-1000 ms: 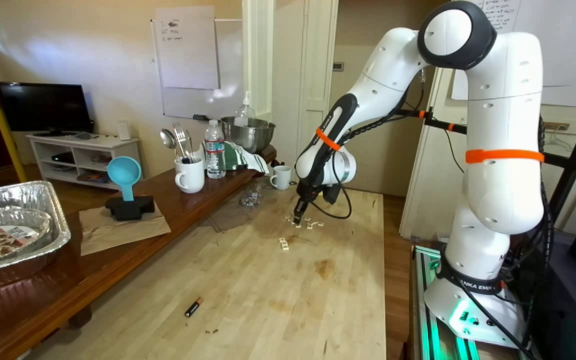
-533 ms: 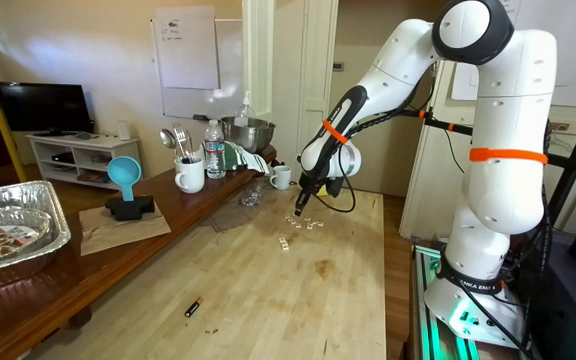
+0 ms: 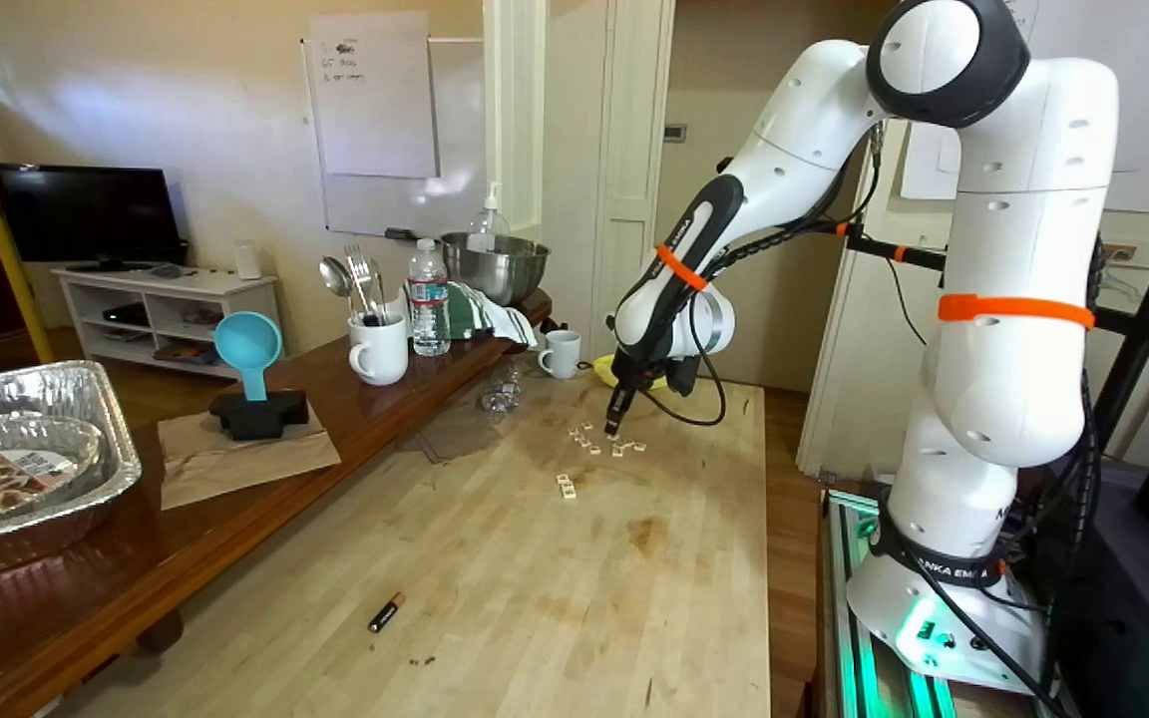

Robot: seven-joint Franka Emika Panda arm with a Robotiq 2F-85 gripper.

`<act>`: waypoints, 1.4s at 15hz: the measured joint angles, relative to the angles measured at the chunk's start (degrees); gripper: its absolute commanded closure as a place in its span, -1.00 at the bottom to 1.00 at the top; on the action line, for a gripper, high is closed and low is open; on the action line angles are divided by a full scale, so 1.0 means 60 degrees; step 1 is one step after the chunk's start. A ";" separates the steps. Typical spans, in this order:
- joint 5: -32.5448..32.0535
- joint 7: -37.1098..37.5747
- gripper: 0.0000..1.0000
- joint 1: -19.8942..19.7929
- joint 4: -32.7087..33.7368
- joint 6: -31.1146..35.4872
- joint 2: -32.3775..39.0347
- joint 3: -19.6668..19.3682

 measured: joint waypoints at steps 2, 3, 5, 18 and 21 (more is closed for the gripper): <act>-0.0037 -0.0034 1.00 -0.0007 -0.0043 0.0000 0.0000 -0.0084; -0.0038 -0.0051 1.00 -0.0008 -0.0054 0.0000 0.0000 -0.0115; -0.0038 -0.0094 1.00 -0.0010 -0.0060 0.0000 0.0000 -0.0158; 0.0386 -0.0549 1.00 -0.0091 -0.0160 0.0000 0.0021 -0.0081; 0.0716 -0.0751 1.00 -0.0095 -0.0193 0.0000 0.0062 0.0019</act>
